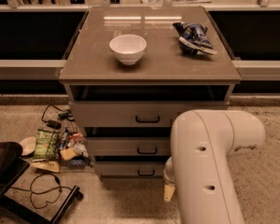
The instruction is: Open bottom drawer
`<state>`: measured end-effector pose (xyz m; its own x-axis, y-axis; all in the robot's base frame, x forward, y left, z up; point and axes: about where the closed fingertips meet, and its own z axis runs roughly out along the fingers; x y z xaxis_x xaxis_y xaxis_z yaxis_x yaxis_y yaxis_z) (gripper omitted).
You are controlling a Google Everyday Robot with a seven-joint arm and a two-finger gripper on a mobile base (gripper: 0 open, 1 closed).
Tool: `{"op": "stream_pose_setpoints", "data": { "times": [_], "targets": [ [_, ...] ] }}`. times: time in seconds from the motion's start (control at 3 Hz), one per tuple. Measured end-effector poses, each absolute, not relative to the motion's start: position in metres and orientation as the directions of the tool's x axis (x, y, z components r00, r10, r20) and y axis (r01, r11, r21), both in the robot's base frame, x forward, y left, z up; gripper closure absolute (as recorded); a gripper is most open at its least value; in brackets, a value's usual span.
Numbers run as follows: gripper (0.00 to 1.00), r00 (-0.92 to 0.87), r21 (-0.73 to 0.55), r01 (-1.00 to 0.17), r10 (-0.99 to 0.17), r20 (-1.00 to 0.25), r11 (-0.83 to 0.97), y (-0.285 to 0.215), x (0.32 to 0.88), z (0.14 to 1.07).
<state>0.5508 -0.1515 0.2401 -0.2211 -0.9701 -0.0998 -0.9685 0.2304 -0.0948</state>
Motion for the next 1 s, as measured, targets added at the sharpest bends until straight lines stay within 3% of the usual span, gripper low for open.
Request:
{"op": "stream_pose_setpoints", "data": {
  "times": [1.0],
  "targets": [
    [0.00, -0.172, -0.173, -0.967, -0.982, -0.081, 0.184, -0.170, 0.586, 0.200]
  ]
}}
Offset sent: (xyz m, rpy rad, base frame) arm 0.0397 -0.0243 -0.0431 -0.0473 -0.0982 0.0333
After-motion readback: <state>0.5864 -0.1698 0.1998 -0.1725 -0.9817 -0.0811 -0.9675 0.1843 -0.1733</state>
